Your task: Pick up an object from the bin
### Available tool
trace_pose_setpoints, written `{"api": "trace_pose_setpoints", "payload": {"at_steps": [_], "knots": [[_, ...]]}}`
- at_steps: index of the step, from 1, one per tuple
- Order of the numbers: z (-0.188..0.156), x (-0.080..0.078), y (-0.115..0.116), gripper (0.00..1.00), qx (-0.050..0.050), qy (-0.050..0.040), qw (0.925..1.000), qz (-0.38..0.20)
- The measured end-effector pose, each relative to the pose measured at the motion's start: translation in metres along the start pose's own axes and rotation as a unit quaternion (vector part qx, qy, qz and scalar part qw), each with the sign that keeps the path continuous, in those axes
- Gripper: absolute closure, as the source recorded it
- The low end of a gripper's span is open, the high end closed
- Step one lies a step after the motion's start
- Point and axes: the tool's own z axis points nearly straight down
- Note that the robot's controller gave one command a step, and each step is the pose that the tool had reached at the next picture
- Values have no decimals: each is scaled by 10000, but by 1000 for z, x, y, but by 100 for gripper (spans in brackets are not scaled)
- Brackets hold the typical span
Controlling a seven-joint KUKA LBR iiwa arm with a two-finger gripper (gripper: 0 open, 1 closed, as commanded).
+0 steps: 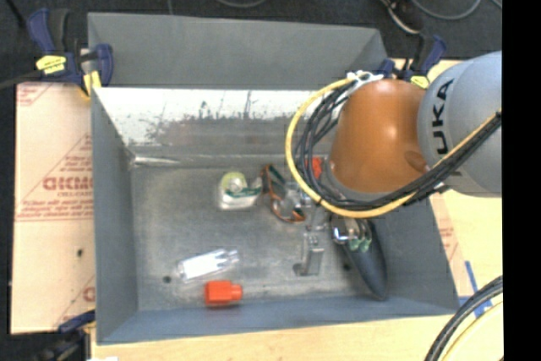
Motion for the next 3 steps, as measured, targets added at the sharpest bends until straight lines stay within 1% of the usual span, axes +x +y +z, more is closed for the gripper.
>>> {"api": "trace_pose_setpoints", "payload": {"at_steps": [1, 2, 3], "knots": [[-4, -2, 0, 0, -1, -43, 10000, 2], [59, -77, 20, 0, 2, -72, 9999, -154], [45, -138, 35, 0, 6, -20, 9967, -816]]}}
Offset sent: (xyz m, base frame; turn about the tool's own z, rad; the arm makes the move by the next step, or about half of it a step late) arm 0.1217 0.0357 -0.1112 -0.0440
